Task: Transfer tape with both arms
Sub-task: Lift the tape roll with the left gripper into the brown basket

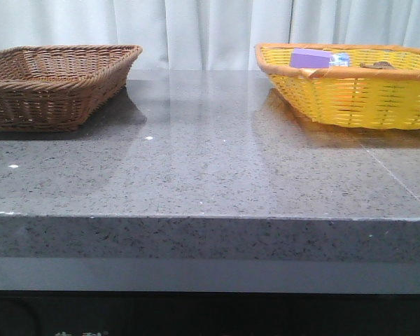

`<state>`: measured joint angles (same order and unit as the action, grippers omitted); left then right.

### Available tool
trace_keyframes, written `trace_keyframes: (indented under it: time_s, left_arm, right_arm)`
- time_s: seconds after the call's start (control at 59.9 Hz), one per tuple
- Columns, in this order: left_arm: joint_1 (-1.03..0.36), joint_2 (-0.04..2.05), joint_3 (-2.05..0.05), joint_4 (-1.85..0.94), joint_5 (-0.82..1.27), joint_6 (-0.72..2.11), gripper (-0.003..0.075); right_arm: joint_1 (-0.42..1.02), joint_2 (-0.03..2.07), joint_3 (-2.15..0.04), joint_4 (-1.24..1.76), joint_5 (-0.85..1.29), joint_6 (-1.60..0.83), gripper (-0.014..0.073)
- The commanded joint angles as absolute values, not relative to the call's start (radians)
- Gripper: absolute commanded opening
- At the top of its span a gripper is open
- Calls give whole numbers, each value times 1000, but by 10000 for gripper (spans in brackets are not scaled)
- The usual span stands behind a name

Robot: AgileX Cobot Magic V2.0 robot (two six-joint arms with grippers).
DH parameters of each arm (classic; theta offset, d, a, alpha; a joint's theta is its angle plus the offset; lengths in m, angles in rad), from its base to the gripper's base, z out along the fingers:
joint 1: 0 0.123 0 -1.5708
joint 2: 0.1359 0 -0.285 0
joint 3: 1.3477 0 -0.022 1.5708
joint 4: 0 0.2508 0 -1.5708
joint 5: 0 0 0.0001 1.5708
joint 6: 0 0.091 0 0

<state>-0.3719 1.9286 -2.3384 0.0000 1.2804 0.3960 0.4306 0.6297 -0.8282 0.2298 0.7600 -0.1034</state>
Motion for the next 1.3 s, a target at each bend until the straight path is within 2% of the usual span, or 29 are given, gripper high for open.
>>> trace_keyframes:
  time_s: [0.0,0.401,0.835,1.085,1.152,1.285]
  left_arm:
    - [-315,1836,-2354,7,1282,368,-3]
    - [-45,1868,-2157,-14,1223,326,-12]
    - [-39,2011,-2133,-94,1090,326,-12]
    - [-39,2050,-2133,-94,1086,326,-6]
    - [-39,2050,-2133,-94,1086,326,30]
    - [-39,2050,-2133,-94,1089,326,246]
  right_arm:
    - [431,627,-852,243,692,-105,286]
    - [431,627,-852,243,692,-105,286]
    - [431,627,-852,243,692,-105,286]
    - [431,627,-852,243,692,-105,286]
    - [431,627,-852,243,692,-105,286]
    - [431,627,-852,243,692,-105,286]
